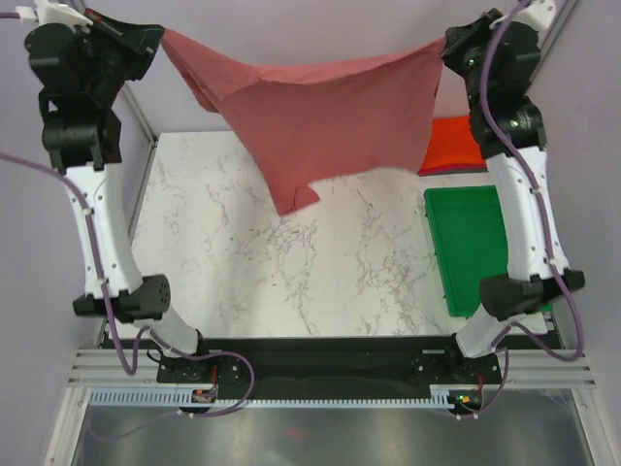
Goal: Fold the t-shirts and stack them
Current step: Flatten the tshirt out
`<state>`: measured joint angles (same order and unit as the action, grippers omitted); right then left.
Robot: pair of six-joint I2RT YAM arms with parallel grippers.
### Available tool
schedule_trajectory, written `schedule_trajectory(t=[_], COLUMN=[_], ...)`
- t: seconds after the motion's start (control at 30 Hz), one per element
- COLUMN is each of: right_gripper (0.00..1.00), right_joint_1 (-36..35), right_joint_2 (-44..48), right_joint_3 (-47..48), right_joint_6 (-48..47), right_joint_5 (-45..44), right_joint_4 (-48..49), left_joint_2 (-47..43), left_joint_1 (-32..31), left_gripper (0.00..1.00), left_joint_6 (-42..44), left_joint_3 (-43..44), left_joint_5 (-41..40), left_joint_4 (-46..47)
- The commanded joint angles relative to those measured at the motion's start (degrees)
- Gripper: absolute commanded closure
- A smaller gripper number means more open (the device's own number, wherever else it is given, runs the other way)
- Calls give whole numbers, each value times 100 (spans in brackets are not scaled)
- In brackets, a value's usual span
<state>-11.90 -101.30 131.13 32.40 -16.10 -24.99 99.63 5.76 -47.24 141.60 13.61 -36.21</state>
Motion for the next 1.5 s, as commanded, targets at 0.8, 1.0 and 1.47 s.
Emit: schedule_trajectory(t=[0.8,1.0,1.47], right_gripper=[100,100,100], right_joint_1=[-67,-58,-58], right_joint_2=[7202,7247,6651], right_joint_3=[-9631,-9650,-9458], right_joint_6=[1163,1075,1137], right_joint_5=[2049,1830,1672], right_joint_4=[-2553,-2739,-2037], left_joint_2=[-7204,-7125,-6792], left_joint_1=[-57,-49,-49], left_gripper=[98,98,98], left_joint_6=[804,602,400], left_joint_3=[-9405,-9466,-9451], left_joint_5=[-1667,-2064,-2055], left_joint_4=[-1776,-1644,-1057])
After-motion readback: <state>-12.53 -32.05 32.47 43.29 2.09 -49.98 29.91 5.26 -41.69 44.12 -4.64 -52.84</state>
